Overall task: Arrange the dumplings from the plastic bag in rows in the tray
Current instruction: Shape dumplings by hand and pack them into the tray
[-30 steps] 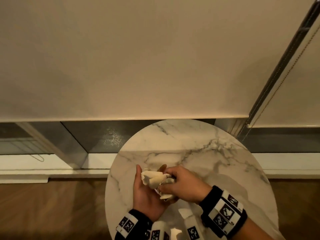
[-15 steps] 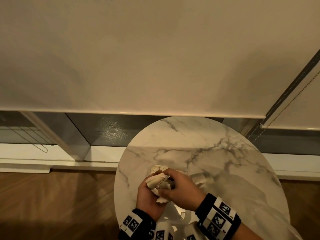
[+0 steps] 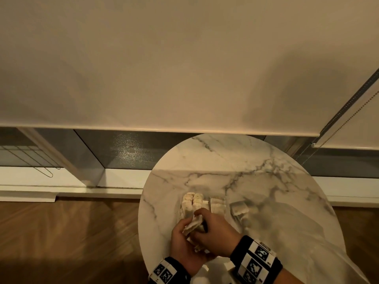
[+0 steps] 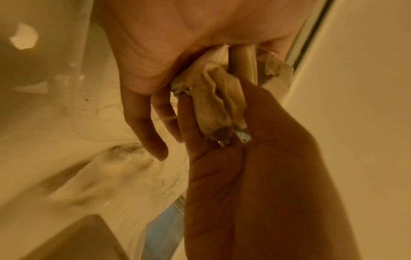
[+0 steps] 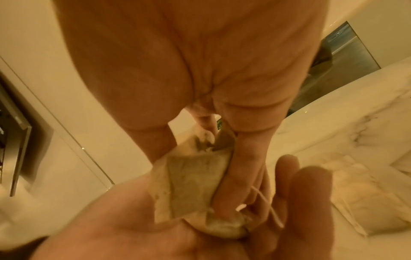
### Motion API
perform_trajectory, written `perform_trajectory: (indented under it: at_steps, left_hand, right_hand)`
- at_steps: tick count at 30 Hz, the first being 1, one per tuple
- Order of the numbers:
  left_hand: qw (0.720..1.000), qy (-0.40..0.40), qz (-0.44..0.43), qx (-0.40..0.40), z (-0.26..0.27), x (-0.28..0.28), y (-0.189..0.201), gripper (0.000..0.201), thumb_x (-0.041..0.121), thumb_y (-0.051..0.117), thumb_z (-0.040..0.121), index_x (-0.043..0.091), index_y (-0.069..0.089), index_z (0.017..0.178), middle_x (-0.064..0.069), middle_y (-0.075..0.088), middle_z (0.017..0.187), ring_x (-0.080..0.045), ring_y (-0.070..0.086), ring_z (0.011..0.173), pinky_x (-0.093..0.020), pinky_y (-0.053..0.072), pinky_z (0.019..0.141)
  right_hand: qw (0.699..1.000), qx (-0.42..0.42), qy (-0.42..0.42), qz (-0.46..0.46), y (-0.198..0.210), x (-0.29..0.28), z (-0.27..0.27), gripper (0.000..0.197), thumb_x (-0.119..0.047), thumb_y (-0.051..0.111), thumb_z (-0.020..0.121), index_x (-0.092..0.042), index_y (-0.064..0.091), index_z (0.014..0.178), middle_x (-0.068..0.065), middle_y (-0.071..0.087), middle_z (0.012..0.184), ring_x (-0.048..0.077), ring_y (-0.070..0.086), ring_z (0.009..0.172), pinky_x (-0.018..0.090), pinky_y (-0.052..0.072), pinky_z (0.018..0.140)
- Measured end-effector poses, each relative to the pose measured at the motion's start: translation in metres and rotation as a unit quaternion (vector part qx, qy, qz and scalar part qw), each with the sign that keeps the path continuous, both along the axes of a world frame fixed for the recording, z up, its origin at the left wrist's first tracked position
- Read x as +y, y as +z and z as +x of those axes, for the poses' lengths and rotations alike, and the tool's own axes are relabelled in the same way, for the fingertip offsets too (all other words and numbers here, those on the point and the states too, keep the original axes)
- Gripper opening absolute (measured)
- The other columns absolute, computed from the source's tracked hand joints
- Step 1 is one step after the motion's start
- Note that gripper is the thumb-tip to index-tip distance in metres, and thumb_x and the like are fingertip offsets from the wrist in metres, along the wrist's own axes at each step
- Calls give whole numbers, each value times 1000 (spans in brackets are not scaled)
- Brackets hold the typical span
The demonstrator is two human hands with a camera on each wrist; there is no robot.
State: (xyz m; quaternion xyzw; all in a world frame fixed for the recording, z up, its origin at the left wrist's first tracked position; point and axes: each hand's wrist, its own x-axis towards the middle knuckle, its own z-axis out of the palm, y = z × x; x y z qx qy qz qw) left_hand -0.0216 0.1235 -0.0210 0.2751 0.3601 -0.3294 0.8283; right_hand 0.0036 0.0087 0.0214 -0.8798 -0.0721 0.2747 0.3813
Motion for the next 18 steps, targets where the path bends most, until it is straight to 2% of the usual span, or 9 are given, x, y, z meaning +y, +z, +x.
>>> perform_trajectory:
  at_steps: [2, 4, 7, 9, 11, 13, 15, 16, 18]
  left_hand:
    - [1000, 7, -13, 11, -4, 2, -8, 44, 38, 57, 77, 12, 76, 107, -16, 72, 105, -36, 65, 101, -46, 47, 88]
    - [999, 34, -37, 8, -5, 6, -12, 41, 32, 56, 81, 9, 74, 110, -17, 72, 105, -37, 68, 95, -44, 53, 81]
    - [996, 59, -60, 10, -5, 14, -16, 40, 31, 52, 88, 7, 71, 114, -19, 71, 106, -38, 69, 90, -44, 56, 77]
    - [996, 66, -62, 5, -3, 21, -17, 42, 32, 50, 91, 4, 70, 114, -21, 70, 104, -39, 70, 87, -42, 57, 75]
    - [996, 68, -66, -3, -3, 28, -15, 41, 30, 50, 89, 0, 74, 105, -22, 71, 99, -39, 72, 82, -41, 57, 72]
    - [996, 70, -63, -6, -4, 35, -21, 38, 28, 51, 88, 0, 75, 96, -21, 70, 96, -39, 72, 80, -43, 57, 75]
    - [995, 68, -73, 0, -5, 41, -27, 32, 26, 55, 85, 4, 71, 104, -17, 64, 104, -38, 65, 96, -46, 52, 90]
    - [995, 68, -80, 0, -5, 45, -31, 32, 26, 58, 83, 7, 67, 107, -14, 60, 108, -36, 61, 100, -46, 48, 93]
    - [996, 60, -69, -12, -5, 51, -39, 35, 28, 63, 79, 8, 65, 107, -14, 57, 107, -34, 58, 95, -42, 48, 84]
  right_hand:
    - [1000, 16, 21, -6, -1, 2, 0, 72, -47, 67, 80, -27, 38, 143, -2, 64, 120, 11, 63, 104, 24, 52, 87]
    - [999, 18, 45, -11, -4, 5, -1, 80, -51, 66, 79, -24, 34, 147, -3, 61, 128, 12, 60, 113, 27, 50, 94]
    - [998, 6, 62, -1, -7, 11, -3, 80, -47, 65, 81, -25, 31, 150, -3, 59, 129, 12, 59, 115, 31, 50, 97]
    - [997, -10, 72, 9, -8, 14, -5, 77, -44, 65, 83, -28, 29, 150, -3, 56, 132, 13, 57, 116, 29, 49, 98]
    - [996, -27, 78, 25, -7, 17, -7, 77, -39, 66, 86, -30, 27, 151, -2, 49, 138, 13, 51, 123, 23, 45, 102]
    - [995, -62, 71, 27, -9, 20, -8, 76, -36, 67, 87, -34, 27, 151, -4, 45, 138, 11, 47, 124, 11, 37, 98]
    - [994, -94, 50, 32, -13, 24, -7, 74, -34, 69, 86, -37, 29, 148, -5, 44, 135, 8, 46, 120, 0, 31, 90]
    - [993, -101, 42, 37, -15, 26, -6, 73, -35, 70, 85, -38, 31, 147, -6, 44, 135, 6, 46, 119, -1, 31, 88]
    - [993, -102, 37, 43, -18, 31, -5, 71, -41, 68, 83, -40, 33, 145, -9, 45, 134, 6, 46, 120, 6, 36, 95]
